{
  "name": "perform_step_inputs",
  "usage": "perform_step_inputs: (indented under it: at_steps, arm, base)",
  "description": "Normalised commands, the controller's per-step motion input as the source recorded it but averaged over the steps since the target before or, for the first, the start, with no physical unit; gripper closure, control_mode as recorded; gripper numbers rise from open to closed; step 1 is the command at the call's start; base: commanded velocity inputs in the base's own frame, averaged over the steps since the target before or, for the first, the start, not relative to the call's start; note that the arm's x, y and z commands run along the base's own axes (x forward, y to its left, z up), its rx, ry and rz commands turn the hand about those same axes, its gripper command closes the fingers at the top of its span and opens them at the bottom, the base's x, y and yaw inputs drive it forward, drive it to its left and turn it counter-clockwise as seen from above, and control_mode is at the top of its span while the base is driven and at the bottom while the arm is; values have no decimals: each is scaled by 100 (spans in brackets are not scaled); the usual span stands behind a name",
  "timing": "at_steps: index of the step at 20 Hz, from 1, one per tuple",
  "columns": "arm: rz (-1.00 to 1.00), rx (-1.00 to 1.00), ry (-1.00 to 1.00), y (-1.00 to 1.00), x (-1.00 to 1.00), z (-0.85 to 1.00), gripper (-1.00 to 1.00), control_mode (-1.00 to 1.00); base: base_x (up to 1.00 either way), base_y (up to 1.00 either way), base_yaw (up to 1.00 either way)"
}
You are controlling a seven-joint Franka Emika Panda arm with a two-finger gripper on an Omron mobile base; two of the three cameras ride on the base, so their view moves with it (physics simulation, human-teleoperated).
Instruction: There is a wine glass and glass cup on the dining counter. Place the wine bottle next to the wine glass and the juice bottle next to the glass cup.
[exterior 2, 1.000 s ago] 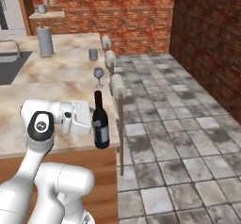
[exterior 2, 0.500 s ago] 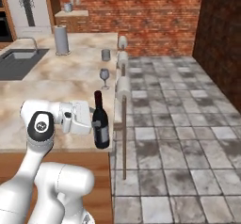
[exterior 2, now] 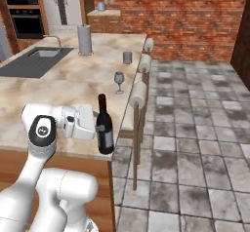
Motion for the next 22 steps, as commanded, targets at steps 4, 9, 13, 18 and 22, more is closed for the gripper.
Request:
perform_step_inputs:
  at_steps: [4,9,13,18,22]
  arm:
    - [0,0,0,0,0,0,100,100]
    - [0,0,0,0,0,0,100,100]
    - [0,0,0,0,0,0,100,100]
    - [0,0,0,0,0,0,100,100]
    - [0,0,0,0,0,0,100,100]
  base:
    - [18,-42,35]
    - [17,-43,35]
    - [19,-44,31]
    - [18,-53,20]
    - [15,-68,4]
